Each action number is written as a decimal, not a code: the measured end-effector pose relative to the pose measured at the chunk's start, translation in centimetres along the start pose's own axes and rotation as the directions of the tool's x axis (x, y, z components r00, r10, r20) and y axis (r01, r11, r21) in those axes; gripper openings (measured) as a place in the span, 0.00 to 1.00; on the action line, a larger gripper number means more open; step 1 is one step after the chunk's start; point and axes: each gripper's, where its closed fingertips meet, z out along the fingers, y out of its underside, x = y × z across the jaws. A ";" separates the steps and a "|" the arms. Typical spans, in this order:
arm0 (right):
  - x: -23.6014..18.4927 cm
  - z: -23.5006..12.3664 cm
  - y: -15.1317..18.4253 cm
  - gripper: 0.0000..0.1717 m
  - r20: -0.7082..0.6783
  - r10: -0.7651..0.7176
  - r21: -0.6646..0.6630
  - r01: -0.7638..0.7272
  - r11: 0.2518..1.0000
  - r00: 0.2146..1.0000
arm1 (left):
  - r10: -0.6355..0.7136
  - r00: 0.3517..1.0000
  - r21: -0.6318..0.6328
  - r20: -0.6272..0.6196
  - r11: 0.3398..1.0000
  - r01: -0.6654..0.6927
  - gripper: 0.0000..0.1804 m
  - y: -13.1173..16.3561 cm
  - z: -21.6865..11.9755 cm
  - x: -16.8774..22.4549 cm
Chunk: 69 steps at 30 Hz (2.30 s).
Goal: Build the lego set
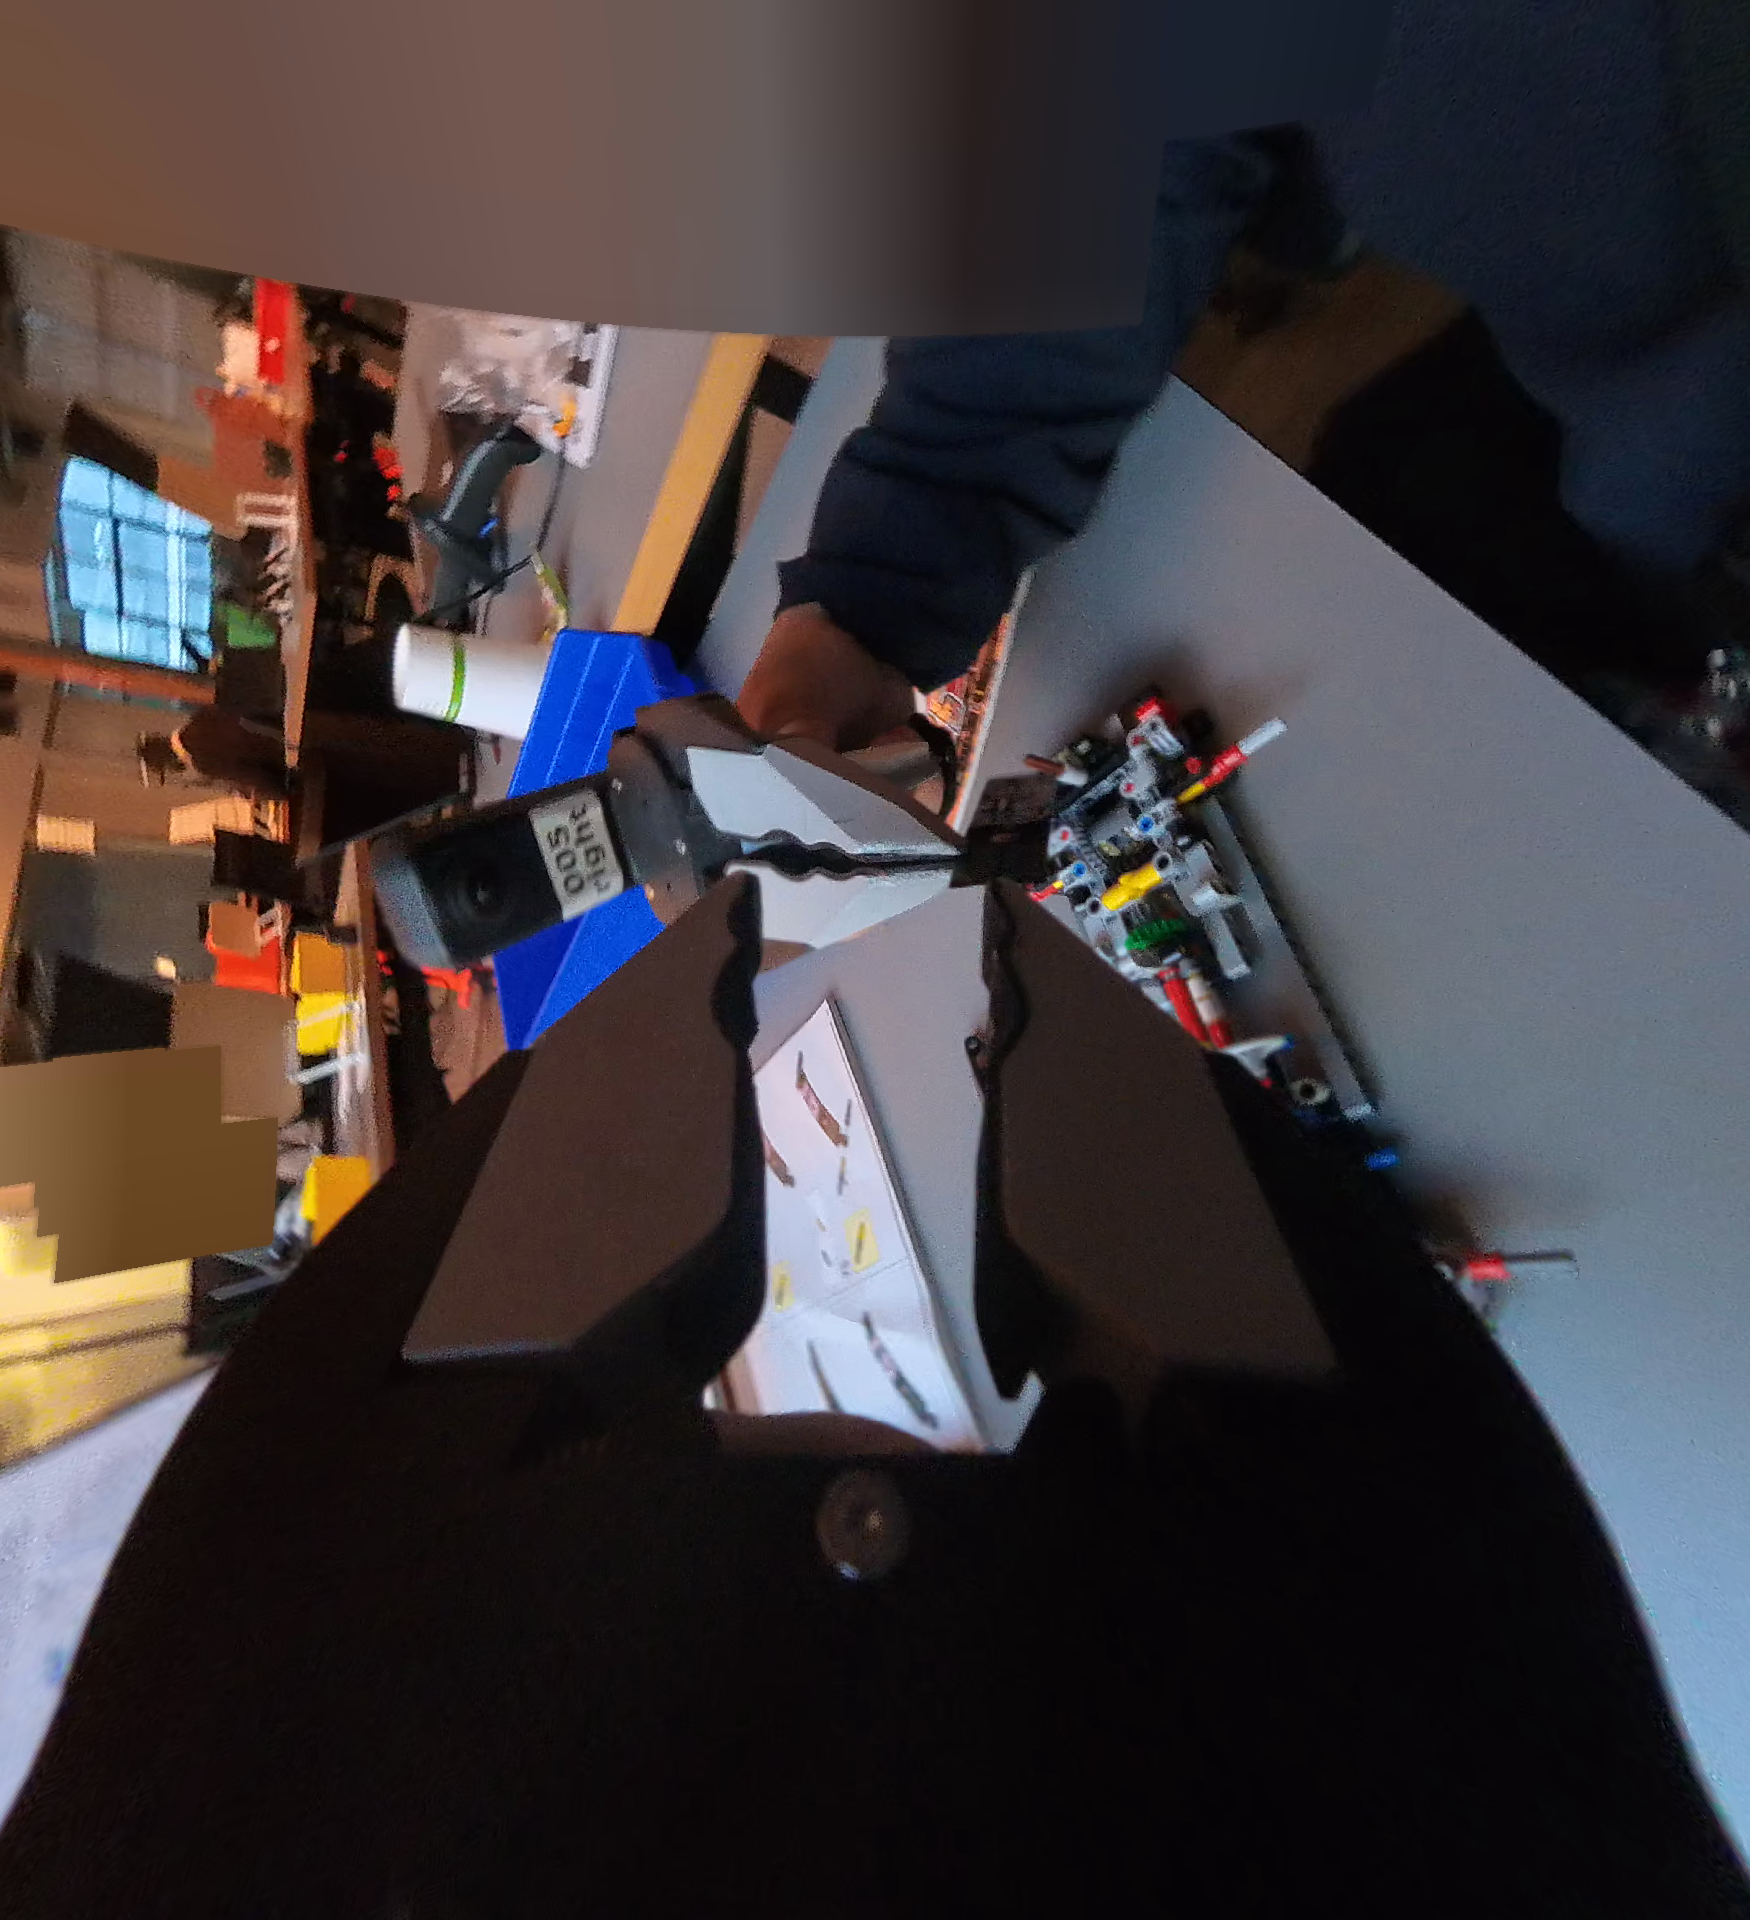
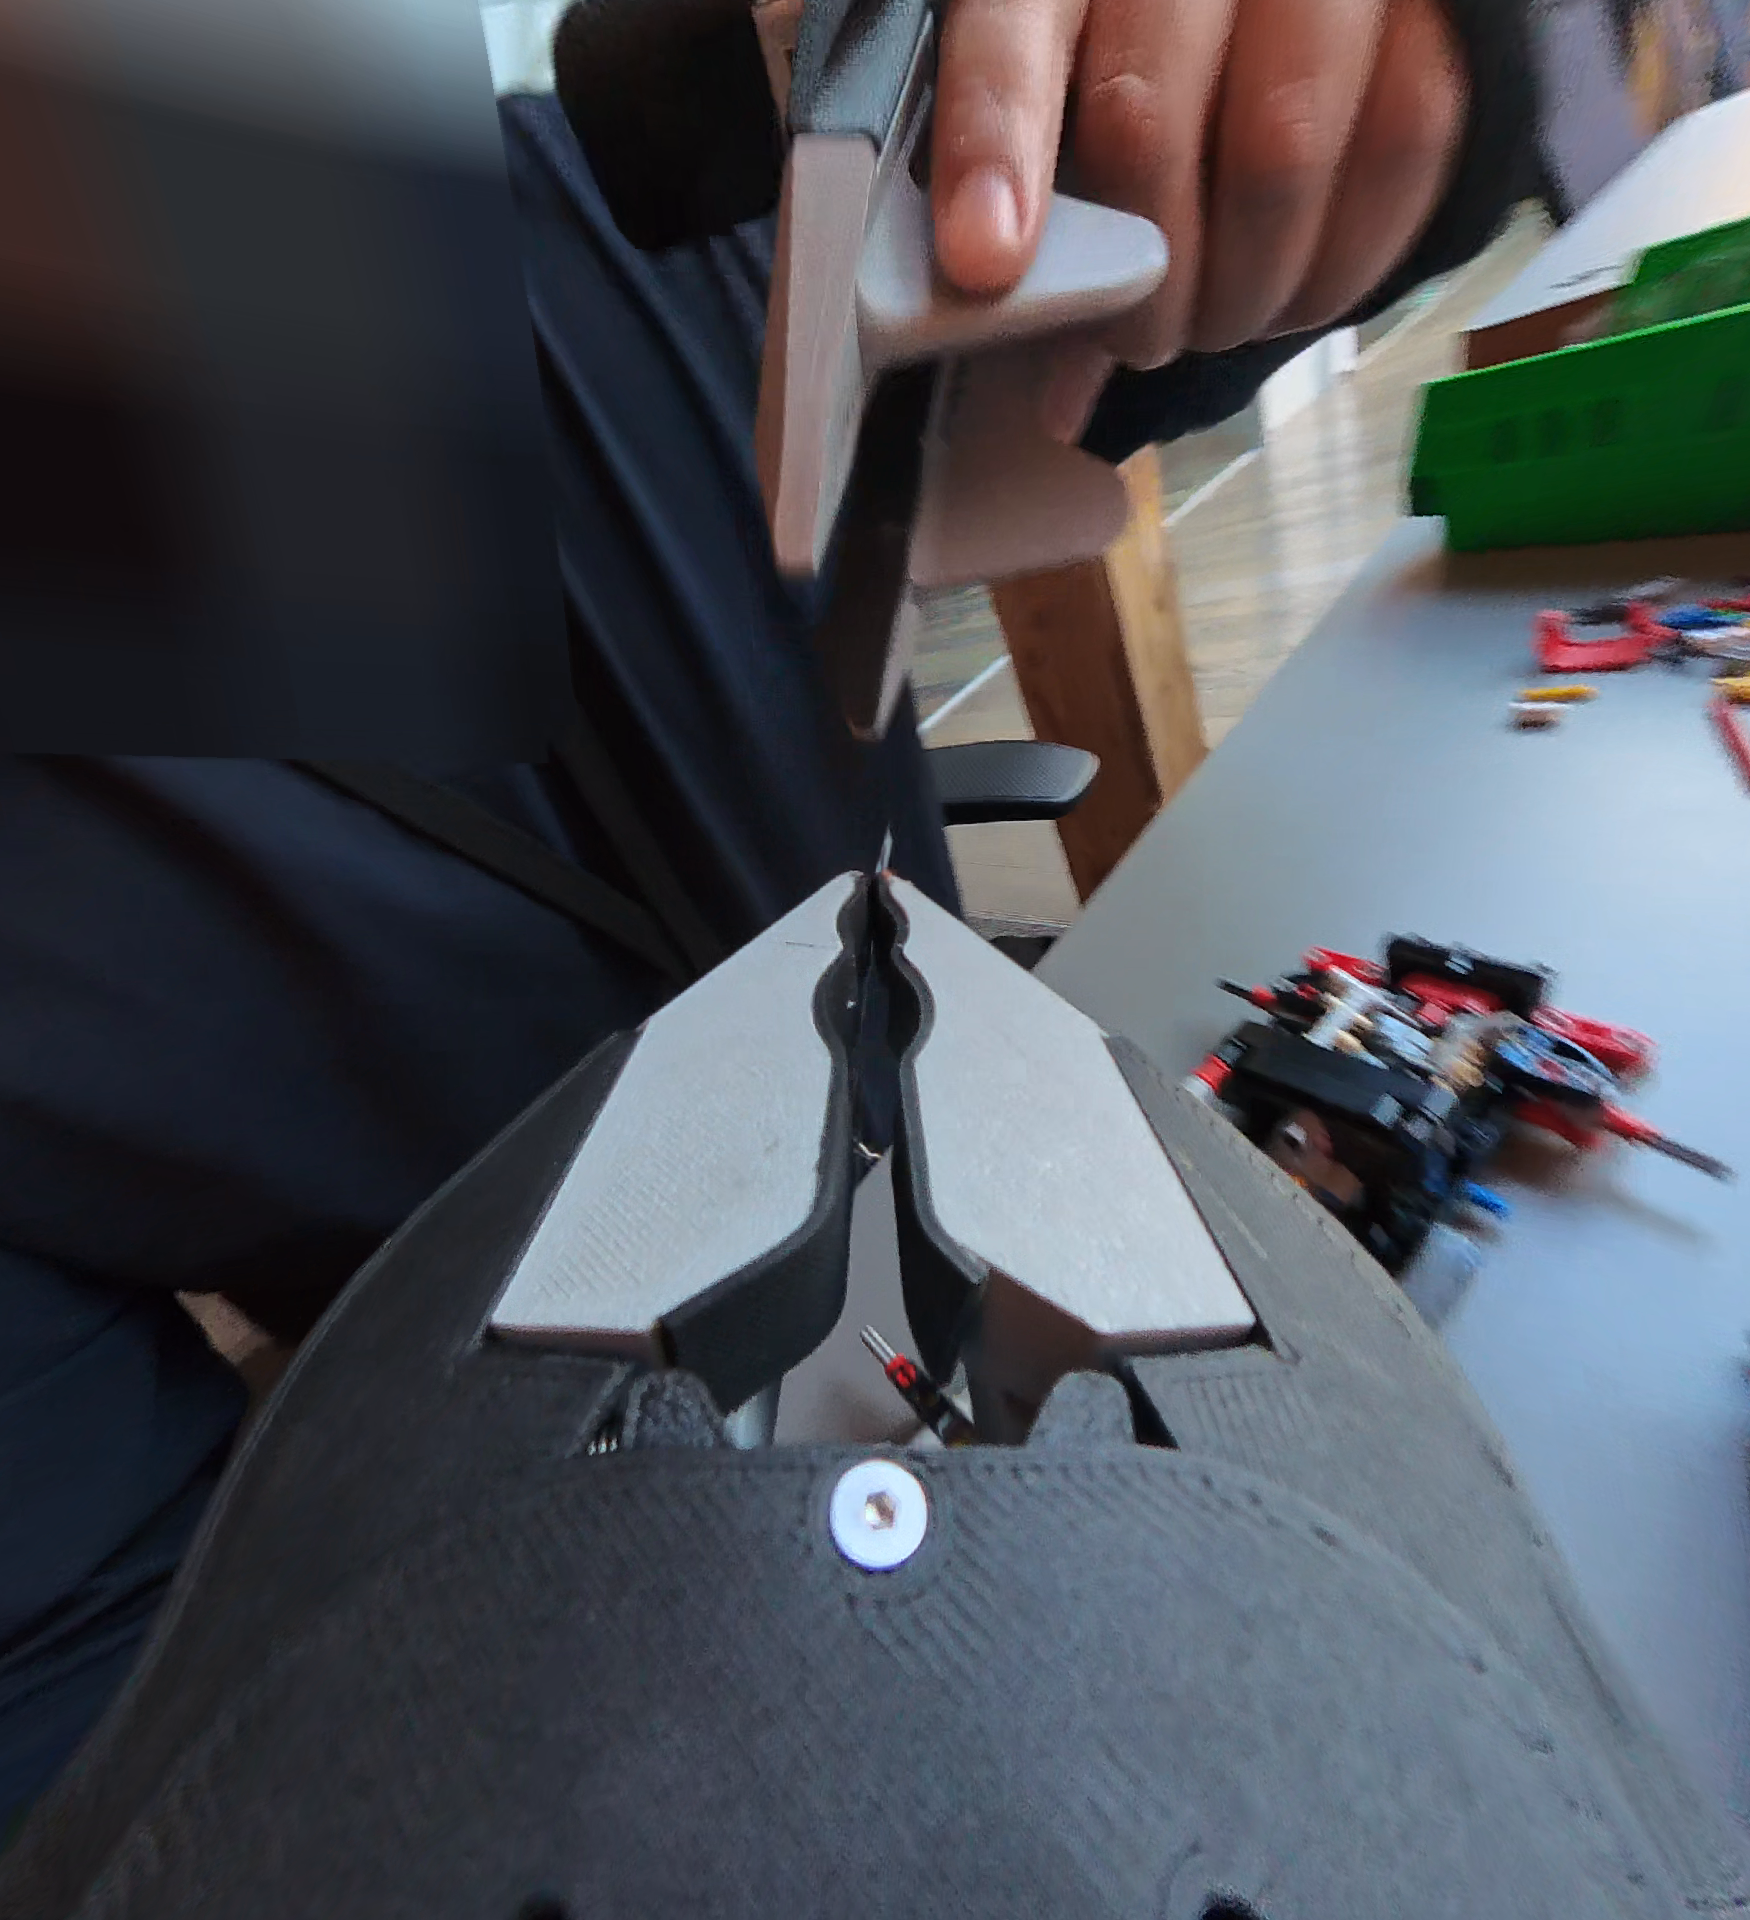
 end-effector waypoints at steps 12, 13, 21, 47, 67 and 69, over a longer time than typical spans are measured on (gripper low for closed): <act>9.9 -10.8 -0.9 0.00 -0.436 0.416 0.004 -0.460 0.888 0.798 | -0.834 0.551 -0.197 -0.007 0.542 0.817 0.21 17.3 5.3 3.4; 10.7 -11.1 -1.0 0.00 -0.435 0.443 0.003 -0.491 0.871 0.784 | -0.867 0.497 -0.216 -0.036 0.492 0.843 0.22 18.4 6.2 3.9; 14.2 -10.6 3.1 0.00 -0.415 0.547 -0.097 -0.634 0.768 0.727 | -0.943 0.239 -0.297 -0.232 0.302 0.906 0.19 20.8 9.6 7.3; 15.7 -8.0 6.2 0.00 -0.622 0.333 -0.261 -0.589 0.764 0.708 | -0.878 0.330 -0.155 -0.346 0.400 0.903 0.18 20.3 8.3 6.9; 15.4 -8.8 5.5 0.00 -0.699 0.298 -0.192 -0.572 0.798 0.650 | -0.861 0.381 -0.204 -0.337 0.462 0.863 0.19 21.4 8.1 7.9; 15.4 -9.1 5.3 0.00 -0.696 0.308 -0.159 -0.557 0.815 0.649 | -0.859 0.390 -0.213 -0.333 0.471 0.856 0.20 21.4 8.1 8.1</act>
